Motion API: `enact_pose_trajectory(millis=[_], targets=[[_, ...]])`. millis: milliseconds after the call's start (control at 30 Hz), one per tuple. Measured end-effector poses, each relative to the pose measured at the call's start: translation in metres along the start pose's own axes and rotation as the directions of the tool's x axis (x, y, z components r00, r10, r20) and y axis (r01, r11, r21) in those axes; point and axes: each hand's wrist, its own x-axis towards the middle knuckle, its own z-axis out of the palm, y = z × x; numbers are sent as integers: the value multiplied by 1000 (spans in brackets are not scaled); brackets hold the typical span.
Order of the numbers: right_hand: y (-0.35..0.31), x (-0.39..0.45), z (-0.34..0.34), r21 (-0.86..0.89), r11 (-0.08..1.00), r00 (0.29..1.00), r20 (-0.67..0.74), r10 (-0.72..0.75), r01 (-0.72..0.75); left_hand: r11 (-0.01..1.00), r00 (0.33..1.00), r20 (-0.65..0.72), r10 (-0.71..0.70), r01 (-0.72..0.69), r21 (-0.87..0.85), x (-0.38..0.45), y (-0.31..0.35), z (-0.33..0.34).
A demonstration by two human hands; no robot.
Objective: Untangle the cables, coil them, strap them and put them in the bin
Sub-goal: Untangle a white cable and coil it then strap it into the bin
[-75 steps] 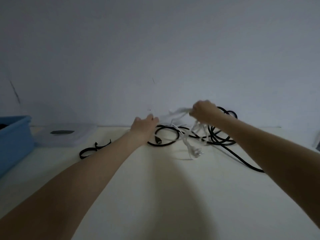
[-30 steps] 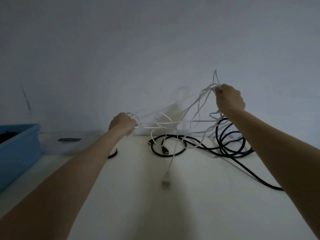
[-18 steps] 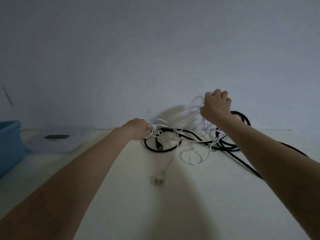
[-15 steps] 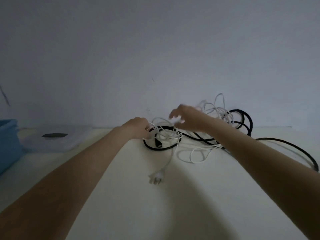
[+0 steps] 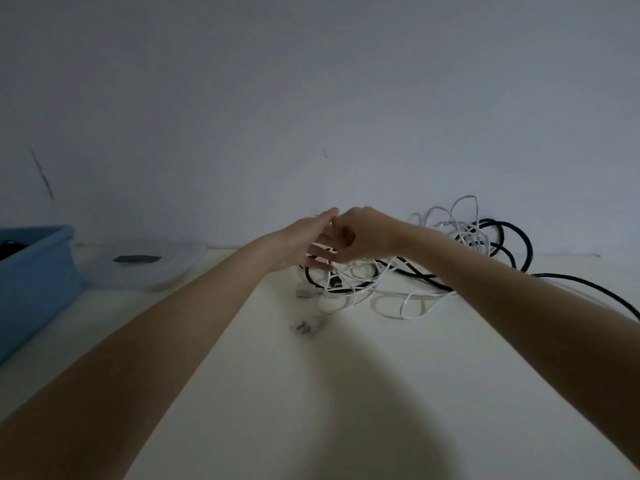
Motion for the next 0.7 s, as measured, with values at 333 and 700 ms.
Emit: enact_pose_trajectory(millis=[333,700], targets=[[-6,-23,79,-251,958,944,326,-49,136,911,997,-3,-75,70,407,-16,-36,4],[10,-31,48,60,993,943,325,76,-101,586,986,151,-68,-83,806,-14,-66,20]])
